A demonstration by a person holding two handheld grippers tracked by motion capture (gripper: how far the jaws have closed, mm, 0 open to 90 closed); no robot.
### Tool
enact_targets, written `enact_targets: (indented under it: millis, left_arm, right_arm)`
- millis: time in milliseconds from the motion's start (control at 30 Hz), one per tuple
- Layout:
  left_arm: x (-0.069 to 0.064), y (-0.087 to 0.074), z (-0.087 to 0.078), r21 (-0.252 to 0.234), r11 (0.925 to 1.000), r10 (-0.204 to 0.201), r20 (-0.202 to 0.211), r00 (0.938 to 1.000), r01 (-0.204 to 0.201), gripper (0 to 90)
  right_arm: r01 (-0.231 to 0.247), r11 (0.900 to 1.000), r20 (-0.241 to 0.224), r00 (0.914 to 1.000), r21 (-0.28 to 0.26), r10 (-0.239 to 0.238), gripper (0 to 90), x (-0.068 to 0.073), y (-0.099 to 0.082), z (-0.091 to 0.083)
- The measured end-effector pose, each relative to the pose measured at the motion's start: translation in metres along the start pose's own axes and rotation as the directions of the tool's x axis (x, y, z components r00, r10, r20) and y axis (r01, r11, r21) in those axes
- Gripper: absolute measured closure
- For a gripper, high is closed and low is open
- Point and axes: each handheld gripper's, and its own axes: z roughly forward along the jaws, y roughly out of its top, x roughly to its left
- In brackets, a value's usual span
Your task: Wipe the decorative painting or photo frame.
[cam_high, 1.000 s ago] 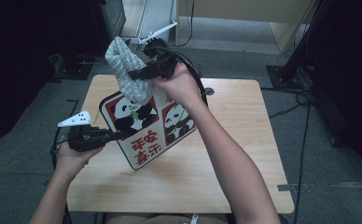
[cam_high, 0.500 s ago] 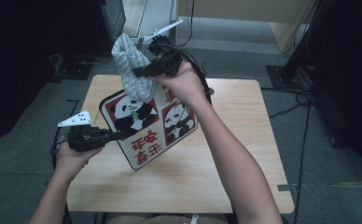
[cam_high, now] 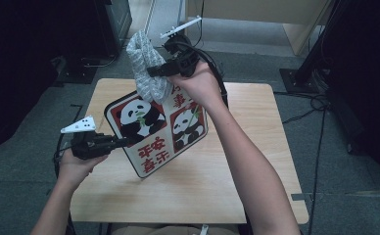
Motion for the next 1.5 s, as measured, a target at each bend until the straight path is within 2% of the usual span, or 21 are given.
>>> enact_targets:
  millis: [367,833,1500]
  left_arm:
    - [0.0,0.0,0.0,0.001,1.0,0.003,-0.001,1.0,-0.003,78.1]
    - [0.001,0.0,0.0,-0.004,1.0,-0.008,0.006,0.9999,0.008,78.5]
    - [0.002,-0.001,0.0,-0.009,0.9999,-0.011,0.008,0.9999,0.011,78.6]
  right_arm:
    - [-0.017,0.9999,0.031,0.9994,-0.004,0.017,63.3,-0.01,-0.002,-0.005]
    - [-0.048,0.9989,0.043,0.998,-0.003,0.048,63.0,-0.028,-0.002,-0.012]
    - [-0.108,0.9942,0.119,0.987,-0.004,0.108,63.0,-0.061,-0.007,-0.032]
